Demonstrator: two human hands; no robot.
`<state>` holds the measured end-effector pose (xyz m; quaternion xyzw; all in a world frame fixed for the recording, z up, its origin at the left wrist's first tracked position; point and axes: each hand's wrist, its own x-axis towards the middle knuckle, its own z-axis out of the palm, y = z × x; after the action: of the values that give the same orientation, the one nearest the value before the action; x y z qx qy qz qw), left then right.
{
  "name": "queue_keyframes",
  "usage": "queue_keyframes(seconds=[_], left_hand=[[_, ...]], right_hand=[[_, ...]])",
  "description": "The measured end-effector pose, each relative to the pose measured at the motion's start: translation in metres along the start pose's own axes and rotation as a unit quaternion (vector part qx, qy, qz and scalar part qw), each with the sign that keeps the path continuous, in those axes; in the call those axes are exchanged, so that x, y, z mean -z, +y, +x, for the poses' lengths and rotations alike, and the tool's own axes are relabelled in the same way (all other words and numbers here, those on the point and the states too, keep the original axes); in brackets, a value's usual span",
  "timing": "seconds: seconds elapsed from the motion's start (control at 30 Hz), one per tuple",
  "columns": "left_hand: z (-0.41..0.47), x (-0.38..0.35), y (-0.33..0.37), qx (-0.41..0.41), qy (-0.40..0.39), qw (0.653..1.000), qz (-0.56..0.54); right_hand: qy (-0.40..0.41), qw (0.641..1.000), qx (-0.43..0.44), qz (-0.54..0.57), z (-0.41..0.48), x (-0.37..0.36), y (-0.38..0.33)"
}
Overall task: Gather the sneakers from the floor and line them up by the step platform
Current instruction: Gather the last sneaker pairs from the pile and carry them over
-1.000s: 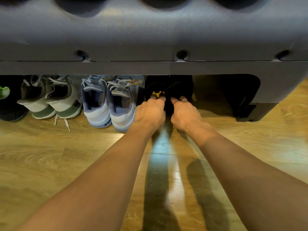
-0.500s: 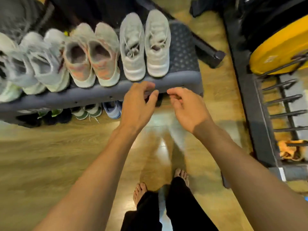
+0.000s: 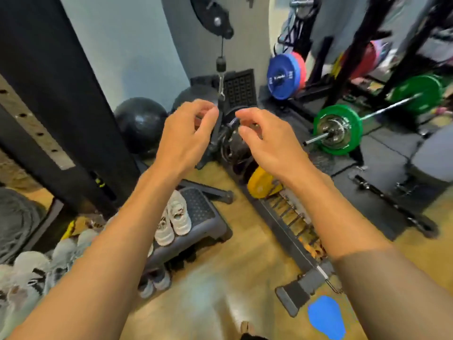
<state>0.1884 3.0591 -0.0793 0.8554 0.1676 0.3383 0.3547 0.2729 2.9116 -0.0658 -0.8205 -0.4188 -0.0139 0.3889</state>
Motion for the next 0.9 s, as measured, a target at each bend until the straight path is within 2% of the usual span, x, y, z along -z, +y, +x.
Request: queue_keyframes(seconds=[0.07, 0.2, 0.43, 0.63, 0.9], left_hand=[[0.015, 0.001, 0.058, -0.069, -0.024, 0.997, -0.015], [0.033, -0.007, 0.139, -0.155, -0.04, 0.986, -0.057], [0.004, -0.069, 0.336, -0.337, -0.113, 0.92, -0.164], [-0.066, -0.122, 0.456, -0.408, -0.161, 0.869, -0.23], [-0.202, -0.183, 0.602, -0.439, -0.212, 0.813, -0.318]], right_hand=[[0.061, 0.998, -0.005, -0.019, -0.013, 0.056, -0.017], [0.132, 0.989, -0.014, -0.061, -0.035, 0.136, -0.041], [0.293, 0.939, -0.08, -0.162, -0.144, 0.3, -0.055], [0.384, 0.889, -0.127, -0.217, -0.262, 0.392, -0.056], [0.441, 0.827, -0.188, -0.293, -0.444, 0.494, -0.056]])
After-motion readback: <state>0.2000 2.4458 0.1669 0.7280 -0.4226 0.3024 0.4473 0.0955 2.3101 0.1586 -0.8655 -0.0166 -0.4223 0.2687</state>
